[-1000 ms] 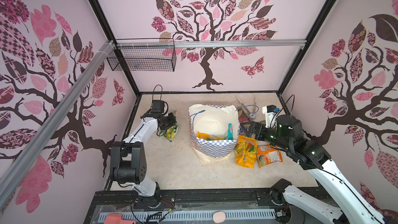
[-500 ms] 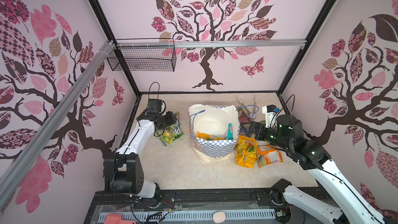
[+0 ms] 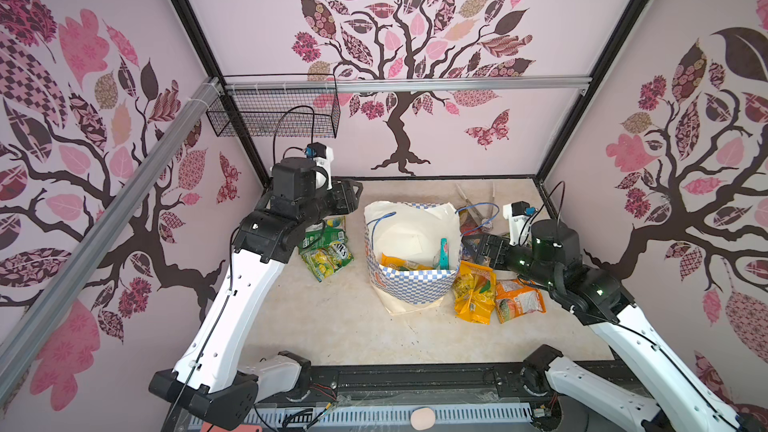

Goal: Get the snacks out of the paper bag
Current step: 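Move the left gripper back over and into the paper bag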

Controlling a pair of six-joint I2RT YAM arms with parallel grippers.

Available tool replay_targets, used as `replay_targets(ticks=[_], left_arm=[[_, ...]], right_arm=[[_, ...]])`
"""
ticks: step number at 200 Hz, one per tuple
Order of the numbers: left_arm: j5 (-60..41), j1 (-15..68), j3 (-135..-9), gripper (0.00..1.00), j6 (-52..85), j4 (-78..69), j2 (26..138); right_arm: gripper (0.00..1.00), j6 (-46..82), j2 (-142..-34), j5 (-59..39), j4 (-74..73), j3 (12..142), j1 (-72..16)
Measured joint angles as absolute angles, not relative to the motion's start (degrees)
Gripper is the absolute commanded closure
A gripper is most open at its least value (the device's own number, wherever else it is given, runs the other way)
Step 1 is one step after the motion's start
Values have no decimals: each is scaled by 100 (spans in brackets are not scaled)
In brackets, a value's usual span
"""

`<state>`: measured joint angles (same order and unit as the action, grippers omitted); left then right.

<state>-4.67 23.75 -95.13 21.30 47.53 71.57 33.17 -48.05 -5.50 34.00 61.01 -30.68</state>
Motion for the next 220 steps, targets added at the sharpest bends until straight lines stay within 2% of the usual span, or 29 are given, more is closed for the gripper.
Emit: replay_targets(ticks=[63, 96, 143, 220], left_arm=[[526, 4394, -10809, 43, 1774, 5288, 8001], [716, 5118, -11264, 43, 1629, 5489, 8729], [674, 5319, -11286, 48, 1638, 5747, 9426], [526, 5315, -10982, 46, 1651, 6355, 10331]], right_arm=[[0, 3317, -4792, -576, 3400, 6066, -3068], [0, 3315, -4779, -574, 3413, 6031, -3068], [0, 3297, -4661, -556, 3446, 6031, -3068], [0, 3293, -4633, -556, 3448, 6031, -3068]])
